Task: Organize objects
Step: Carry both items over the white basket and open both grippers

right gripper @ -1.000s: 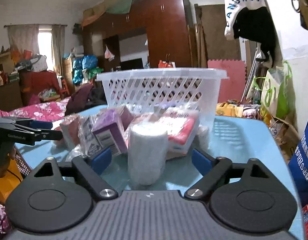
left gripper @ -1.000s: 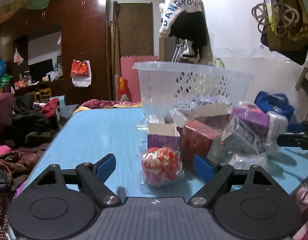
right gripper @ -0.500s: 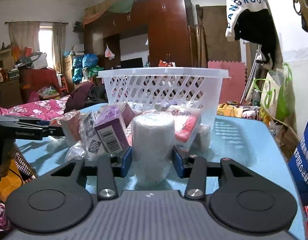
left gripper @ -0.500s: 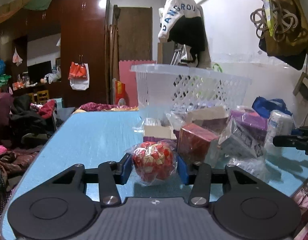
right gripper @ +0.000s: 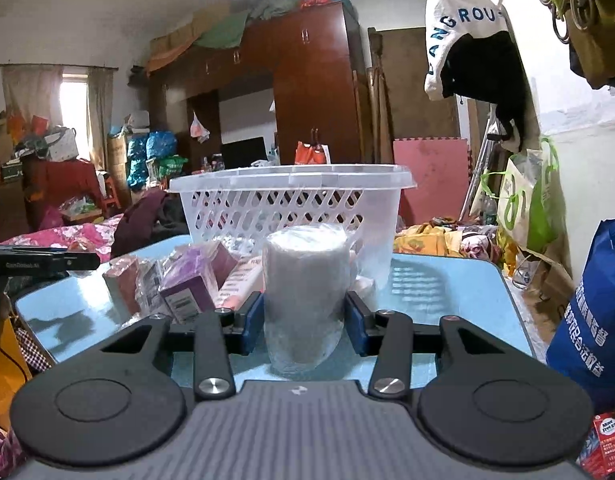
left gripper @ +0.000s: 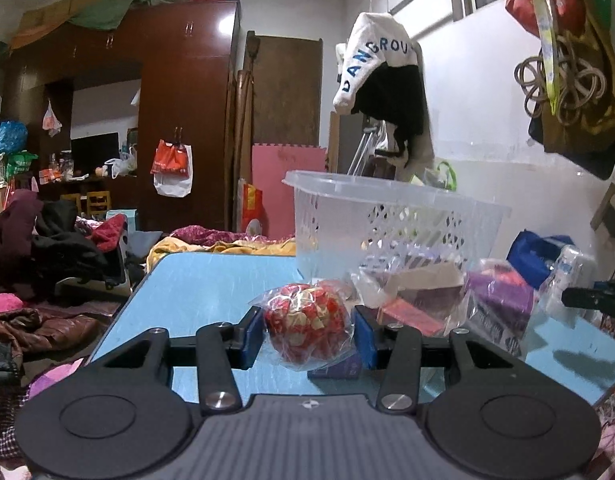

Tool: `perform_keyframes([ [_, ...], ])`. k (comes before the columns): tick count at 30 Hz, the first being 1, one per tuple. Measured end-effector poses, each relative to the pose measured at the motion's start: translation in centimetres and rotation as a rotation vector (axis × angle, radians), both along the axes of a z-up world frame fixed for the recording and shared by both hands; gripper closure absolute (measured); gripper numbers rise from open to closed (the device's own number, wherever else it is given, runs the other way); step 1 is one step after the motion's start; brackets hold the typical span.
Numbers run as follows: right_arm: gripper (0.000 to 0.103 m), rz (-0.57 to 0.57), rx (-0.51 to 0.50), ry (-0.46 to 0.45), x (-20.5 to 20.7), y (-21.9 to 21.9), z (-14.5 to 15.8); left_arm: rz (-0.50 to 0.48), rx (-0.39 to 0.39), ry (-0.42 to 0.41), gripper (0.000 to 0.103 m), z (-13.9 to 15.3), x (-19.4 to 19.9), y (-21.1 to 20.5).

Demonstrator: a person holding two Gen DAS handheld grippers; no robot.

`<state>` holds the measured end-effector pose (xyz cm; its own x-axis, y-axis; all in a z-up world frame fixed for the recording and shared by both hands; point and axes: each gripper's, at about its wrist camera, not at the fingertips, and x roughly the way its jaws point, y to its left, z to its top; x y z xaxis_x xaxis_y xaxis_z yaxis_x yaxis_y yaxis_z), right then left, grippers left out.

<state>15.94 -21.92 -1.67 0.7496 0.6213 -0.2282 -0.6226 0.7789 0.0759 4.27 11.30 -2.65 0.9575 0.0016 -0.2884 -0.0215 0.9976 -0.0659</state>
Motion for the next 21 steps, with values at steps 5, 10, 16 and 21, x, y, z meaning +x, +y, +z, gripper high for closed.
perform_keyframes([
  [5, 0.056, 0.006, 0.002, -0.050, -0.3, 0.3, 1.8, -0.027, -0.041, -0.031, 0.052, 1.4, 0.3, -0.2],
  [10, 0.056, 0.035, 0.010, -0.108, 1.4, 0.7, 6.4, -0.077, -0.044, -0.095, 0.052, 5.4, 1.9, -1.1],
  [16, 0.056, 0.035, -0.034, -0.103, 7.3, 4.5, 11.6, -0.092, -0.029, -0.044, 0.052, 10.8, 9.2, -2.6],
  [21, 0.056, -0.017, -0.141, -0.025, 12.4, 7.7, 11.2, -0.036, -0.009, 0.081, 0.052, 11.2, 16.1, -3.6],
])
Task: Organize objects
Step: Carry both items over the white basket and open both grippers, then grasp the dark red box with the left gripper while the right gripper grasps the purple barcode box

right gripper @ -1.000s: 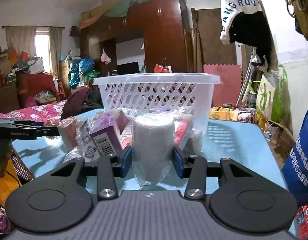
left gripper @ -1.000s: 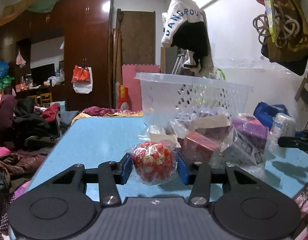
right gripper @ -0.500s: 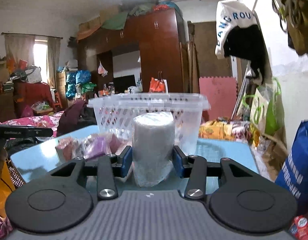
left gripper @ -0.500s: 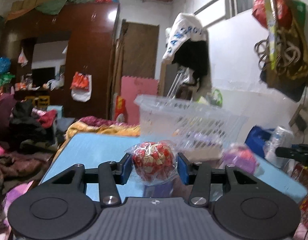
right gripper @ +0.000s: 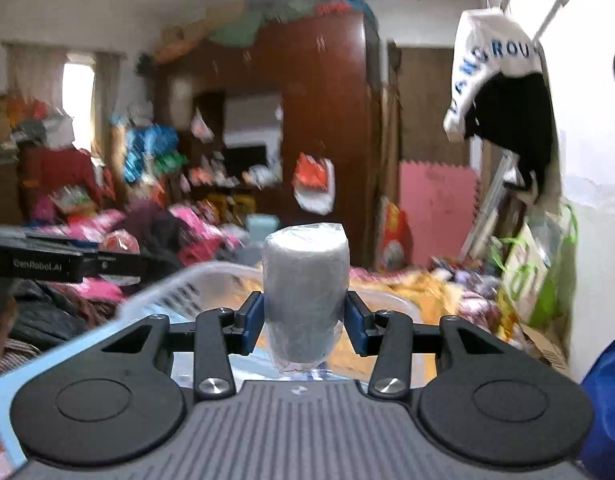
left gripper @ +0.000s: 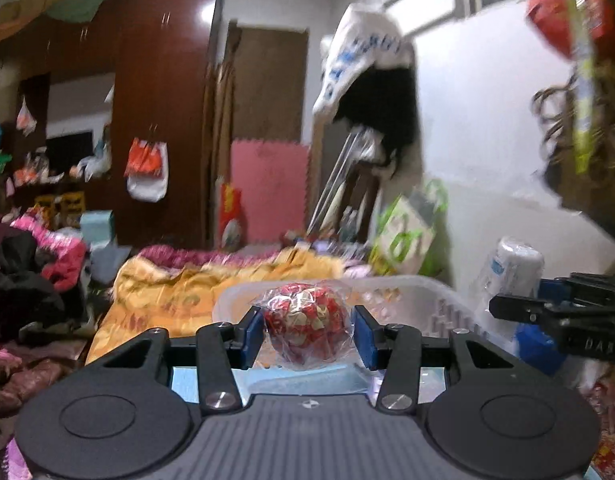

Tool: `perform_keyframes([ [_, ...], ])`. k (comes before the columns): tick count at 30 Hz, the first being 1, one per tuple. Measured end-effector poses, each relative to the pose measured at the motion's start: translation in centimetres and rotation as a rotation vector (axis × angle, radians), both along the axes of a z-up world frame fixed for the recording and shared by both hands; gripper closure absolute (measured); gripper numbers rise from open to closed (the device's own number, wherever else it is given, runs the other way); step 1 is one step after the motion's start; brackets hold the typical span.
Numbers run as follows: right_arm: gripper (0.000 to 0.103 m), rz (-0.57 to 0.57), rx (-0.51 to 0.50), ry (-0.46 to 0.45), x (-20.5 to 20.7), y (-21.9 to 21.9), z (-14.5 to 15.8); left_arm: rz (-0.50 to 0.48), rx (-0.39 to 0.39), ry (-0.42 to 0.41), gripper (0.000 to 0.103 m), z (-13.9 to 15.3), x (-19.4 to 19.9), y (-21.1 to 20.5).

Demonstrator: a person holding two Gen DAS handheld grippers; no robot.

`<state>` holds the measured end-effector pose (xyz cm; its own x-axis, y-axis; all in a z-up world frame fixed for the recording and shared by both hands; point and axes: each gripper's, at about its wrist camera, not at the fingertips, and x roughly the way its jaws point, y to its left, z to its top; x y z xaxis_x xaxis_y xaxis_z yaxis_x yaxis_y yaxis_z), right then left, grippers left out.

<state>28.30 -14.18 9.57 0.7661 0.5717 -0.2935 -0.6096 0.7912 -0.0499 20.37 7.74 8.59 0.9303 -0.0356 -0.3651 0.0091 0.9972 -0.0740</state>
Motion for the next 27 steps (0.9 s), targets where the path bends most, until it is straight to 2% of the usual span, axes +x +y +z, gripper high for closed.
perform_keyframes([
  [4, 0.056, 0.002, -0.026, 0.032, 1.1, 0.9, -1.2, 0.032, -0.024, 0.051, 0.050, -0.8, 3.0, 0.5],
  [5, 0.054, 0.005, -0.035, 0.034, 1.2, 1.0, -1.4, 0.054, -0.029, 0.049, 0.048, -1.0, 3.3, 0.7],
  [6, 0.051, 0.003, -0.052, 0.039, 1.3, 1.3, -1.5, 0.067, -0.013, 0.050, 0.035, -1.2, 3.8, 0.6],
  [7, 0.036, -0.012, -0.063, 0.037, 1.3, 1.4, -1.5, 0.080, 0.005, 0.057, 0.026, -1.3, 4.2, 0.5],
  [8, 0.017, -0.028, -0.065, 0.024, 1.1, 1.4, -1.4, 0.098, 0.019, 0.065, 0.026, -1.3, 4.5, 0.4],
  [9, 0.011, -0.034, -0.063, 0.010, 0.8, 1.3, -1.3, 0.113, 0.025, 0.070, 0.026, -1.3, 4.7, 0.4],
  [12, 0.009, -0.015, -0.033, 0.003, -0.5, 0.2, -0.7, 0.074, -0.015, 0.048, 0.026, -0.8, 3.3, 0.9],
  [14, 0.002, -0.010, -0.019, -0.008, -1.6, -0.5, -0.4, 0.050, -0.036, 0.028, 0.026, -0.5, 1.5, 1.0],
  [17, 0.000, 0.023, 0.007, -0.029, -4.1, -2.0, -0.7, 0.008, -0.013, -0.004, 0.025, -0.7, -1.8, 0.6],
  [20, 0.000, 0.062, 0.053, -0.015, -6.2, -3.4, -2.4, -0.023, 0.029, -0.034, 0.022, -2.6, -6.1, 0.1],
  [23, 0.000, 0.109, 0.090, -0.002, -8.9, -4.4, -5.5, -0.011, 0.052, -0.031, 0.022, -5.9, -10.4, -0.7],
  [27, 0.002, 0.160, 0.135, -0.007, -12.4, -4.3, -9.1, -0.007, 0.072, -0.068, 0.022, -9.6, -14.8, -2.4],
])
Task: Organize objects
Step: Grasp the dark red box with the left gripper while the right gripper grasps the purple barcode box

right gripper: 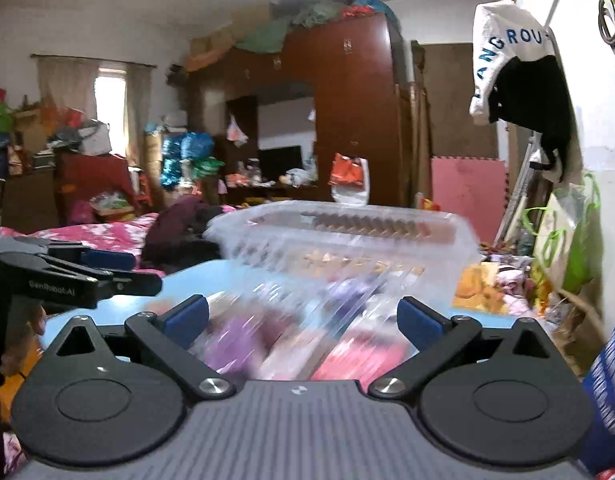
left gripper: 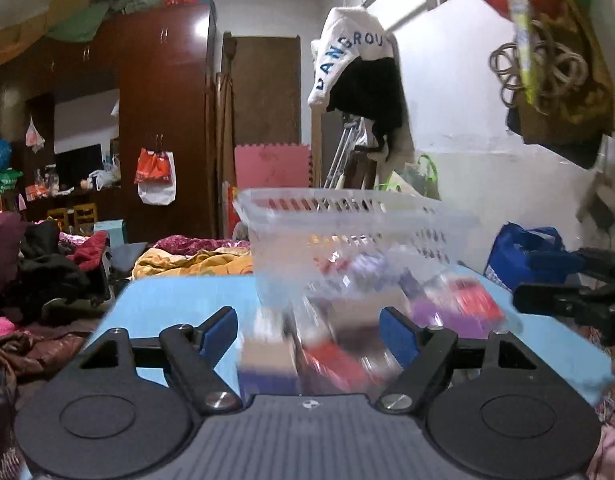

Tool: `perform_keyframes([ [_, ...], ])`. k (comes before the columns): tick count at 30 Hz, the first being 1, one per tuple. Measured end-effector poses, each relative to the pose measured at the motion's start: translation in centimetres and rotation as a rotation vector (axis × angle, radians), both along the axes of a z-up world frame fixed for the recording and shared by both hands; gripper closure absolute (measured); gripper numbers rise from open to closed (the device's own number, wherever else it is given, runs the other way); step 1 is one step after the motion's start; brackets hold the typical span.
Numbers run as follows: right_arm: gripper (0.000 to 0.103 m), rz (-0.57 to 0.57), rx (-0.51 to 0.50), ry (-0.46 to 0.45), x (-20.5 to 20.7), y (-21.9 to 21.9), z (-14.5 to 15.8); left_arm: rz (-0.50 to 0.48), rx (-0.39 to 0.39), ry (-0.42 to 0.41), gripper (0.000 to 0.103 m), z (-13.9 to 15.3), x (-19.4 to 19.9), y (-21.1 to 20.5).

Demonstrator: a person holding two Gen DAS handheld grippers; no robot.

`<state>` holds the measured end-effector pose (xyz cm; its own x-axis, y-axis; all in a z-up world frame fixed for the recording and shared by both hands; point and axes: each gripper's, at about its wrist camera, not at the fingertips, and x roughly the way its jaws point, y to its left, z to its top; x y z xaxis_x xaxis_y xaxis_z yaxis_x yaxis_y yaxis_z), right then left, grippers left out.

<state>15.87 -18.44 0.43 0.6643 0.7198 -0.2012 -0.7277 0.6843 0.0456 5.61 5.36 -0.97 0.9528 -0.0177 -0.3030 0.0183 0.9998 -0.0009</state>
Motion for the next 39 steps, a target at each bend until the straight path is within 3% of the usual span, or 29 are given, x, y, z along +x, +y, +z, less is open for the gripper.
perform_keyframes([
  [4, 0.025, 0.032, -0.075, -0.005, -0.7, 2.1, -1.0, -0.036, 0.028, 0.034, 0.022, -1.5, -0.3, -1.1],
  [7, 0.036, 0.028, -0.095, -0.013, 0.0, 3.0, -1.0, -0.015, 0.019, 0.054, 0.022, -2.1, 0.5, -1.0],
  [8, 0.048, 0.035, -0.092, 0.001, 0.4, 3.2, -1.0, -0.016, 0.001, 0.062, 0.022, -2.3, 0.9, -0.9],
  [10, 0.060, 0.045, -0.099, 0.037, 1.0, 3.2, -1.2, -0.025, -0.018, 0.077, 0.022, -2.8, 1.2, -0.7],
  [13, 0.061, 0.030, -0.056, 0.058, 0.5, 2.2, -1.6, -0.004, -0.011, 0.092, 0.022, -3.5, 1.5, -1.0],
  [18, 0.061, 0.007, -0.016, 0.047, -0.6, 0.2, -1.3, 0.013, -0.082, 0.089, 0.023, -3.6, 1.6, -0.6],
  [20, 0.061, 0.002, -0.007, 0.039, -0.9, -0.2, -1.2, 0.028, -0.086, 0.091, 0.033, -3.6, 1.8, -0.7],
  [21, 0.061, 0.001, -0.003, 0.035, -0.9, -0.4, -1.2, 0.025, -0.096, 0.091, 0.045, -3.7, 1.9, -0.7],
  [24, 0.061, 0.000, 0.004, 0.036, -0.8, -0.5, -1.2, 0.009, -0.121, 0.087, 0.052, -3.6, 1.8, -0.5],
  [35, 0.061, -0.018, 0.015, 0.021, -1.2, -1.6, -1.3, -0.025, -0.101, -0.015, 0.055, -2.3, 0.0, -0.4],
  [39, 0.062, -0.026, 0.035, 0.009, -1.4, -2.3, -0.8, -0.038, -0.106, -0.035, 0.061, -1.9, -0.4, -0.3],
])
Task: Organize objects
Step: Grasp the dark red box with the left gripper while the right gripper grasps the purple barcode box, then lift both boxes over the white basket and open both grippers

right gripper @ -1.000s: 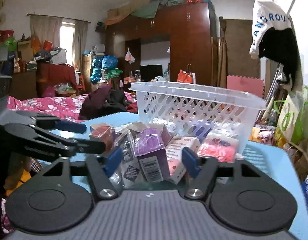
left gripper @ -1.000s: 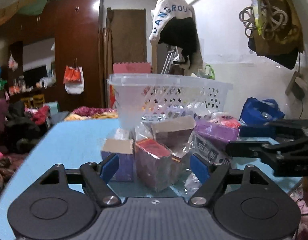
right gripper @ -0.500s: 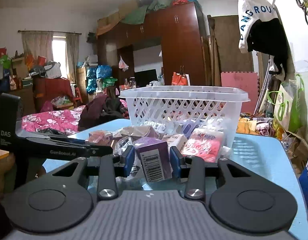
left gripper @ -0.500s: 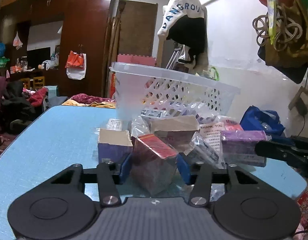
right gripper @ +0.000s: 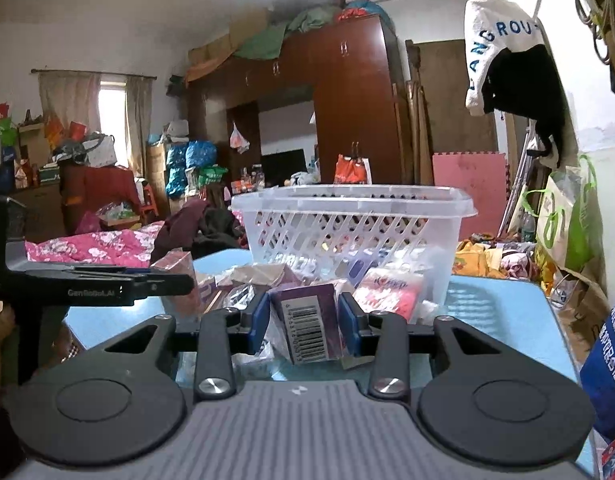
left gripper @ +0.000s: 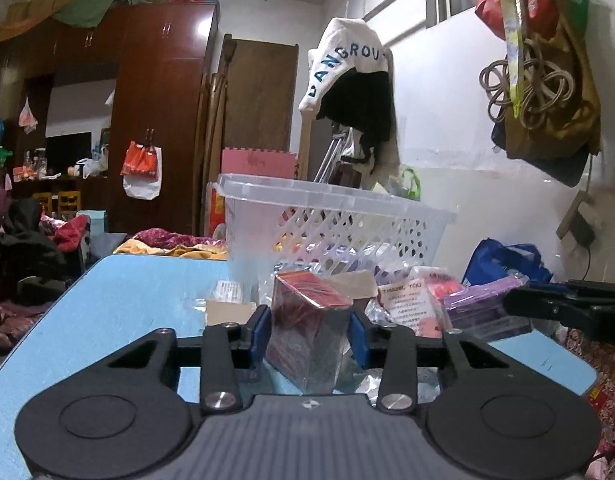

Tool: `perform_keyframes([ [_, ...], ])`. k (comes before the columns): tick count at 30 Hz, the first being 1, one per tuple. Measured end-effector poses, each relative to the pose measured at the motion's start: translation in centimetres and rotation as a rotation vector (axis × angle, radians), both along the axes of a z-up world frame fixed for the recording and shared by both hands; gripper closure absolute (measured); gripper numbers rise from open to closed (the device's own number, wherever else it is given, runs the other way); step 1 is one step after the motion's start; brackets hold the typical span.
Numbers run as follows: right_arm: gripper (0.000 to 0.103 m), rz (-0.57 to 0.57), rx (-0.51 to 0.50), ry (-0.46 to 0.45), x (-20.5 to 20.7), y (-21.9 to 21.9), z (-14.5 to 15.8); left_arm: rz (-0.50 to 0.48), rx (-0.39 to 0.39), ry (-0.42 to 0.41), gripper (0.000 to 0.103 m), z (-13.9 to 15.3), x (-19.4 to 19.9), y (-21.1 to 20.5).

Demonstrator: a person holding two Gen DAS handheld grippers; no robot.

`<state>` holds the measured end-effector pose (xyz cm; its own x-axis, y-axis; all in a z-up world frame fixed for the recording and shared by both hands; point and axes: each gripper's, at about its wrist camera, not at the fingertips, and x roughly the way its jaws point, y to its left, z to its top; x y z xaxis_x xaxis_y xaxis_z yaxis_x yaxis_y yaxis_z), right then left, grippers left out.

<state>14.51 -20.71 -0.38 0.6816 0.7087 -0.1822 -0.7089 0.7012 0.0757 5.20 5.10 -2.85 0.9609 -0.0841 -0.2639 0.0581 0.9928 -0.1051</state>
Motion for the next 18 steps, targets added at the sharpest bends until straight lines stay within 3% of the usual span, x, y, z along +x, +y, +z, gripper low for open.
perform_keyframes([
  [11, 0.062, -0.002, 0.006, 0.016, 0.55, 0.06, -0.25, 0.015, 0.002, 0.019, 0.066, -0.69, 0.68, 0.34],
  [18, 0.062, -0.002, 0.009, 0.008, 0.25, -0.19, 0.00, 0.038, 0.049, -0.001, 0.068, -0.81, 0.27, -0.08],
])
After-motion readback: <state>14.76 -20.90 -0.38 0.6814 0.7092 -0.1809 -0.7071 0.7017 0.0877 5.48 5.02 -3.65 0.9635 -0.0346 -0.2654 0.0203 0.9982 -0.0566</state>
